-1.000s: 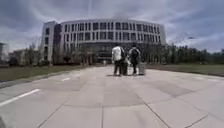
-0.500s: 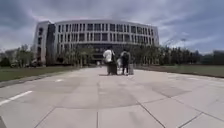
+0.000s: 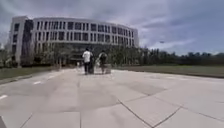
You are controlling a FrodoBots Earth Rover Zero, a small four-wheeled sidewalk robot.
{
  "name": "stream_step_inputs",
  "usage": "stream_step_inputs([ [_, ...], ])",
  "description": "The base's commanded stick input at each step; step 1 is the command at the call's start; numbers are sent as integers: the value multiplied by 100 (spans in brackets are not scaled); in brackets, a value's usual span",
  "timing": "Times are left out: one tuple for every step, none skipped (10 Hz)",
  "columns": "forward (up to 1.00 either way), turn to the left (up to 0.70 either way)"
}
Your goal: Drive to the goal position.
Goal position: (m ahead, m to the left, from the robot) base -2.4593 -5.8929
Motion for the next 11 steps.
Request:
stream_step_inputs([
  [0,-48],
  [0,-48],
  [0,-48],
  [0,-48],
  [0,-48],
  [0,-48],
  [0,-48],
  [0,-48],
  [0,-48],
  [0,-48],
  [0,-48],
])
